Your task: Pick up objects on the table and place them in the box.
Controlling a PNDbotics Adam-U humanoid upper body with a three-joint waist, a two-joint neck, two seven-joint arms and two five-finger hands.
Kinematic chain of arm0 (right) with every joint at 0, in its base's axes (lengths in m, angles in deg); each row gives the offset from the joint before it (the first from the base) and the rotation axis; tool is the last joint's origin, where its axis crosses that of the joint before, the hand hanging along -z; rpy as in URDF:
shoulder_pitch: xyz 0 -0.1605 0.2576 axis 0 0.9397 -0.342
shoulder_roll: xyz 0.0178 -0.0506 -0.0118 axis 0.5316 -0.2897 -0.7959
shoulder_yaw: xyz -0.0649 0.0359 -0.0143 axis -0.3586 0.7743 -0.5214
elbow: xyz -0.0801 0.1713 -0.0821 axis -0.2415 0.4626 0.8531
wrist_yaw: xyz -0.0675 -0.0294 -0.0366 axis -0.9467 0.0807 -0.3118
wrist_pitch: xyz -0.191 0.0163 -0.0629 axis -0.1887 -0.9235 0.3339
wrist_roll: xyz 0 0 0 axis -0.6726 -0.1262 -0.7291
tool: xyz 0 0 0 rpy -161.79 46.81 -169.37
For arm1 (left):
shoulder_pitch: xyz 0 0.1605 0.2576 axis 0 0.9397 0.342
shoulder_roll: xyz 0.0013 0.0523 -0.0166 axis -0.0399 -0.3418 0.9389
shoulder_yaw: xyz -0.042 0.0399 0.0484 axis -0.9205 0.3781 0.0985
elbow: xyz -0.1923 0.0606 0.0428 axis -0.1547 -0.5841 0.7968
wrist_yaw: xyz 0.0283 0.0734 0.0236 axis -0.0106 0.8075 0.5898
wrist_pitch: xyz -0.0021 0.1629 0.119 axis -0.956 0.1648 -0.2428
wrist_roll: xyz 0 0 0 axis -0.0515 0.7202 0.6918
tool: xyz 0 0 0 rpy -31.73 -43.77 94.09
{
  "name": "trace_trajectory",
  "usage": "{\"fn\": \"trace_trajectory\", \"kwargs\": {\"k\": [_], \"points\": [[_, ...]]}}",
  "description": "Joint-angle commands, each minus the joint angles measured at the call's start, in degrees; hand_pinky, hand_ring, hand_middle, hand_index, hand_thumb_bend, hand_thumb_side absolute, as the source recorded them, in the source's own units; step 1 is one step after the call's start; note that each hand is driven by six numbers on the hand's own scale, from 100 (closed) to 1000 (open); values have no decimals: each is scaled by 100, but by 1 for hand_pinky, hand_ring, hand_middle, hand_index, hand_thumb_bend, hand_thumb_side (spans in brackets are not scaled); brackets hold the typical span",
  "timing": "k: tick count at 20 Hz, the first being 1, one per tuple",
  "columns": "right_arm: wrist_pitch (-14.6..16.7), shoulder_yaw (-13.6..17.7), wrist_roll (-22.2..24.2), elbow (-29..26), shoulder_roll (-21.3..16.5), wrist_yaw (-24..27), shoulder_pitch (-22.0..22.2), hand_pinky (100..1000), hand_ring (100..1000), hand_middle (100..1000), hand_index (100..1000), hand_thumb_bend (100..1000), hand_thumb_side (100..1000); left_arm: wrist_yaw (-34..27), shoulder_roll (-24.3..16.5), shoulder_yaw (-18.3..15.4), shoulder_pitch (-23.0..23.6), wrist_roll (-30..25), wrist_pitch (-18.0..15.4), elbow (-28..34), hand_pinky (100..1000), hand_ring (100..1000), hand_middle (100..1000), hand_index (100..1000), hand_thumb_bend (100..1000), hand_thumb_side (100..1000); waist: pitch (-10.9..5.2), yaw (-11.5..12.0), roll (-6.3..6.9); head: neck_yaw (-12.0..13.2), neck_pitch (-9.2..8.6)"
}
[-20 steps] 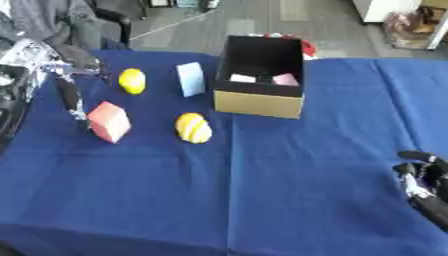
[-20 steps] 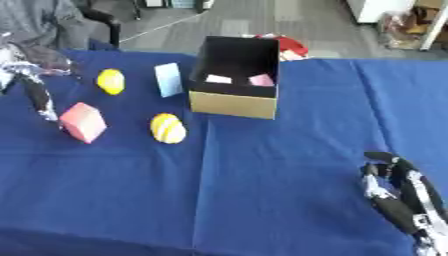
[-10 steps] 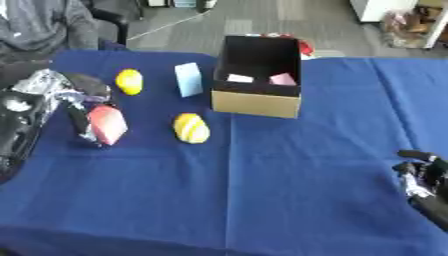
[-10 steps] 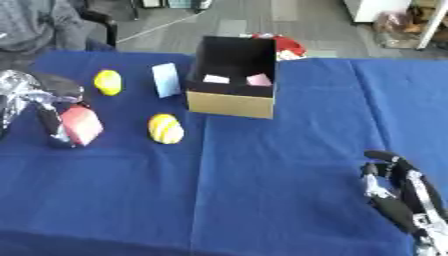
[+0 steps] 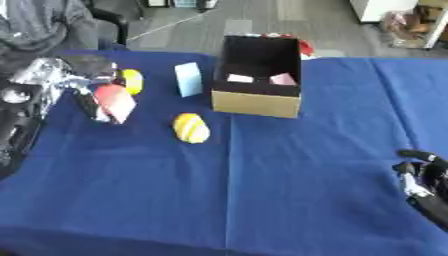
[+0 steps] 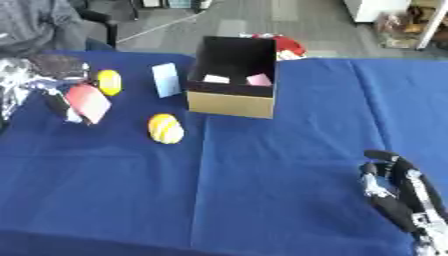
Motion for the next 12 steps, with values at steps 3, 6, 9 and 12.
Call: {"fn": "trace_trajectory", "kwargs": {"k": [3,6,9,12], "points": [[13,11,27,-47,-77,-17,-25,757,668,741,751,100,306,-368,344,-60,-837,-182,233,508,788,518,436,556,427,227,-133,-18,14,4,24],[17,-7,52,-47,-42,-9,-24,757,668,741,751,100,305,-164,1046,-71,-1289,-107,399,334,789,536,456,577,392,212,-140,-53,-15,13,24],[11,-21,58,-43,-21,9,-31,757,668,741,751,100,302,300,1798,-170,-1572,139,641,-71,787,547,468,592,370,207,-127,-112,-49,29,24],[12,-46,79,-46,14,32,-46,757,668,741,751,100,301,961,2460,-450,-1682,585,1212,-560,782,560,486,616,312,192,-106,-168,-87,67,24]]}}
